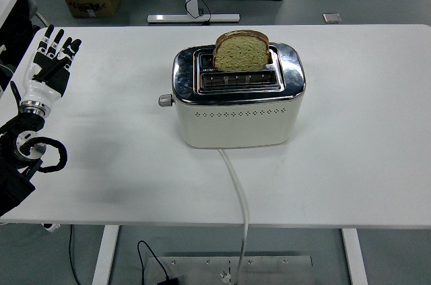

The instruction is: Press down toaster

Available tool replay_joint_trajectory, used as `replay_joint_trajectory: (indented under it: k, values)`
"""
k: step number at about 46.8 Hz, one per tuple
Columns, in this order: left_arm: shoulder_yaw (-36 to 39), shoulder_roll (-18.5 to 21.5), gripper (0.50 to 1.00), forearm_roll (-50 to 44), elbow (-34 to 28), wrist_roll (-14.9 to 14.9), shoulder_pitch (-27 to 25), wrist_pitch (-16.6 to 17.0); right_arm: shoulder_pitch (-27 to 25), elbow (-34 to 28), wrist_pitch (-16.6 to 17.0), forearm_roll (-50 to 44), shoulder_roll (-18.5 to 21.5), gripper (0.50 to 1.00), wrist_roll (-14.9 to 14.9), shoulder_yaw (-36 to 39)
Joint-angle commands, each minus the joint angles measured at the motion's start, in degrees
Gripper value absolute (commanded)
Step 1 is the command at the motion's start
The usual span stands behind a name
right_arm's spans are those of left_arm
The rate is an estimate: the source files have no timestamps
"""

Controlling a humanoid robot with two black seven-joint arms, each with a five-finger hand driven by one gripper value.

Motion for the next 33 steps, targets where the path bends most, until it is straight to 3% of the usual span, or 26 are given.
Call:
replay_joint_trajectory:
  k: [1, 33]
  values:
    - [0.01, 0.01, 1.0, 0.02, 0.0, 0.0, -0.01, 0.0, 0.0, -0.01, 0.0, 0.0, 0.0, 0.998, 0.0, 0.0]
    - [-0.25, 0.36, 1.0, 0.37, 0.0, -0.17, 0.26, 0.18, 0.0, -0.01, 0.0, 0.0, 0.0, 0.998, 0.0, 0.0]
